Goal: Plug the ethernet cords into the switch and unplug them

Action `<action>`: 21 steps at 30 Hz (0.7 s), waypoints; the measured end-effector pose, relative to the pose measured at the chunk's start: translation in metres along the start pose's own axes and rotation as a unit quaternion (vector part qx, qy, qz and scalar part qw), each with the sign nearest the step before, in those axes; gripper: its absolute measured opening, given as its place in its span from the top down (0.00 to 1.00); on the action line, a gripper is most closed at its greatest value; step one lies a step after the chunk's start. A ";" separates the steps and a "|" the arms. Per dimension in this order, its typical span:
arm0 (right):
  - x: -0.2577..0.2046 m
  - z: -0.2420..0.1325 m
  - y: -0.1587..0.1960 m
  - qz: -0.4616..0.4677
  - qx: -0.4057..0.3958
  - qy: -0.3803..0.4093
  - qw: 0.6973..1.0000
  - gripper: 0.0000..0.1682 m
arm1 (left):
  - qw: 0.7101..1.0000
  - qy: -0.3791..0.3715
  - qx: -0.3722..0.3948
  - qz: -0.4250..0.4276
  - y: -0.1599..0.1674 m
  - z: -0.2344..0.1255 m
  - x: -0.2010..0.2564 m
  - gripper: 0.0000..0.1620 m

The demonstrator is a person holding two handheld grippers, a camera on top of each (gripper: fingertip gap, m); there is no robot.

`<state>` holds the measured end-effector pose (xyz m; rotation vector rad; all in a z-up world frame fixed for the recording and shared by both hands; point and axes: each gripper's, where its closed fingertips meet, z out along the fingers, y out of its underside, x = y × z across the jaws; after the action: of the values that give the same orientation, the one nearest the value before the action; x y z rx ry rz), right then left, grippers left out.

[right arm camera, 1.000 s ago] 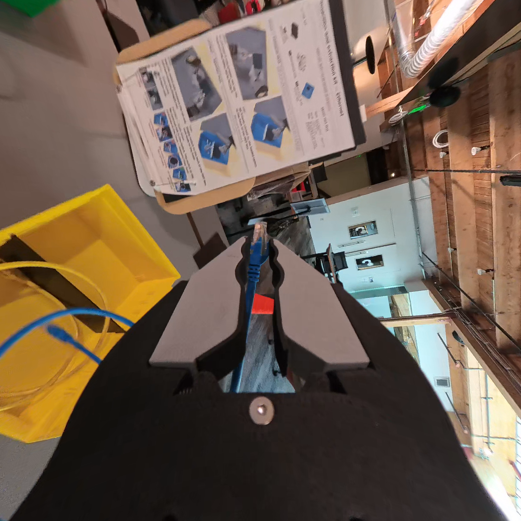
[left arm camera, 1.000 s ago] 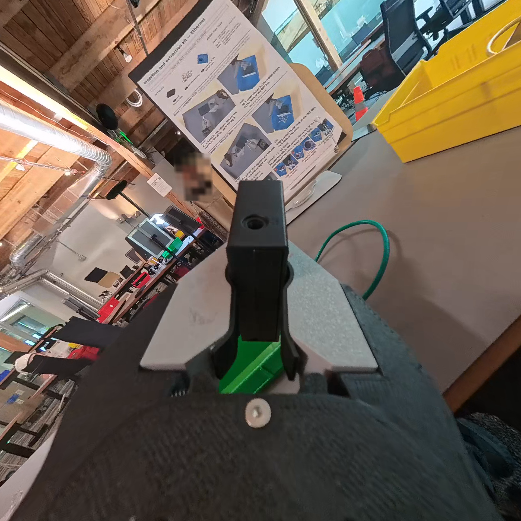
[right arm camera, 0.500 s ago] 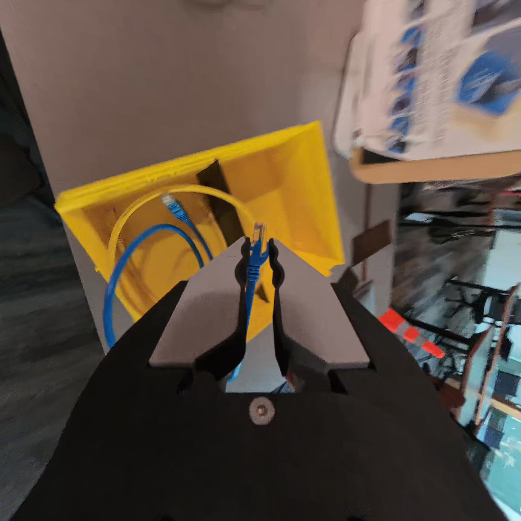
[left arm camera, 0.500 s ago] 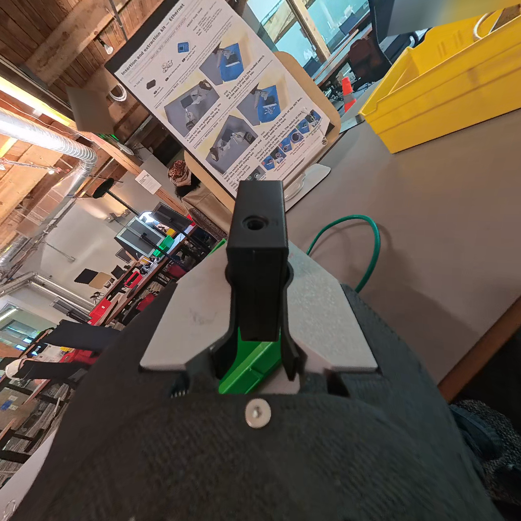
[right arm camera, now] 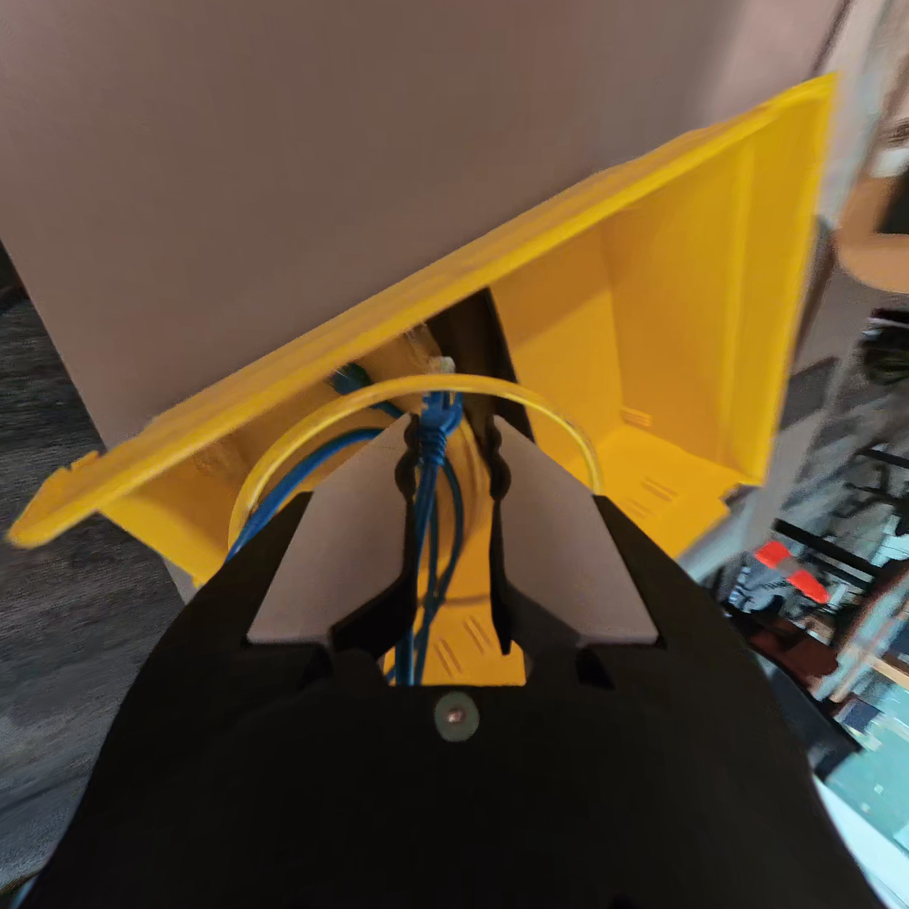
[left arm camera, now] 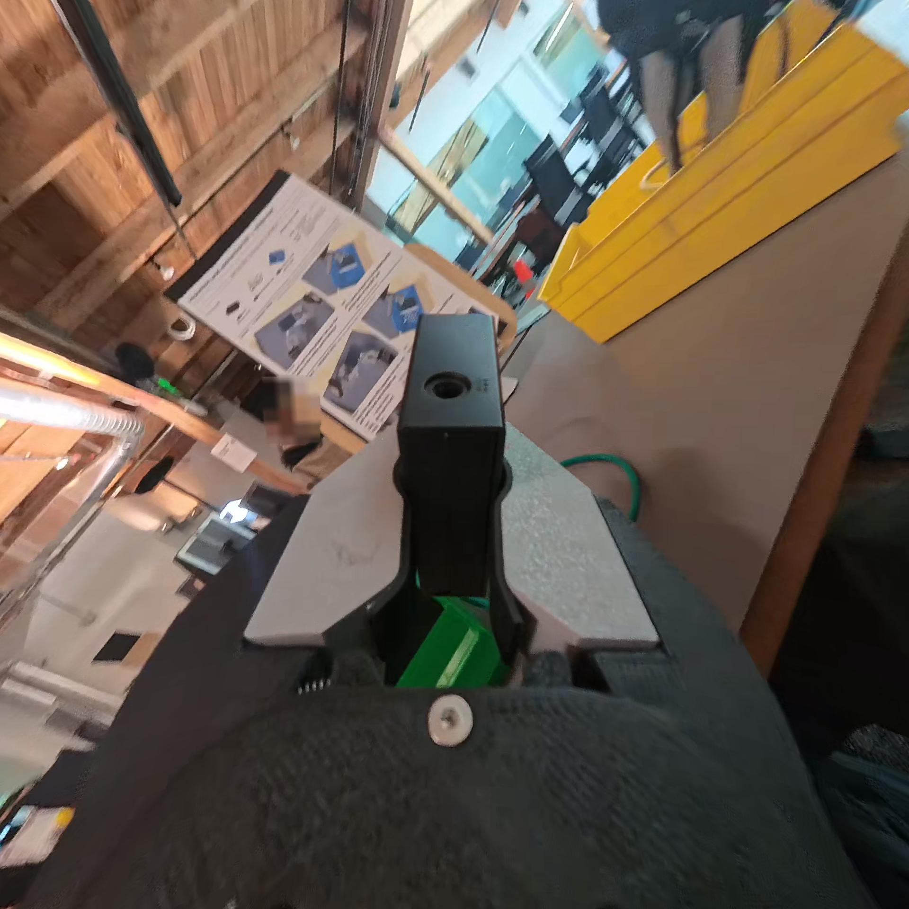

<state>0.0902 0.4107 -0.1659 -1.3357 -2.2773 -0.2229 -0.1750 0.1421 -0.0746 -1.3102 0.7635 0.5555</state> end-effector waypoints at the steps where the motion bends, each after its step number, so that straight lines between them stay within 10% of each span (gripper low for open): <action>1: 0.007 -0.013 0.001 0.003 0.007 0.019 1.000 0.83 | 1.000 0.008 0.017 0.000 -0.005 -0.002 0.002 0.83; 10: 0.026 -0.091 -0.031 0.014 0.139 0.097 0.985 0.75 | 0.998 0.019 0.053 0.008 -0.025 -0.009 0.007 0.83; 14: -0.005 -0.142 -0.140 -0.020 0.333 0.101 0.937 0.73 | 0.997 0.031 0.076 0.012 -0.043 -0.007 0.016 0.83; 21: -0.076 -0.130 -0.299 -0.169 0.381 0.162 0.894 0.72 | 0.994 0.050 0.098 0.015 -0.062 -0.006 0.032 0.83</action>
<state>-0.0924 0.1513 -0.0595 -0.4558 -1.9606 0.2982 -0.1095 0.1224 -0.0596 -1.1528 0.8995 0.4294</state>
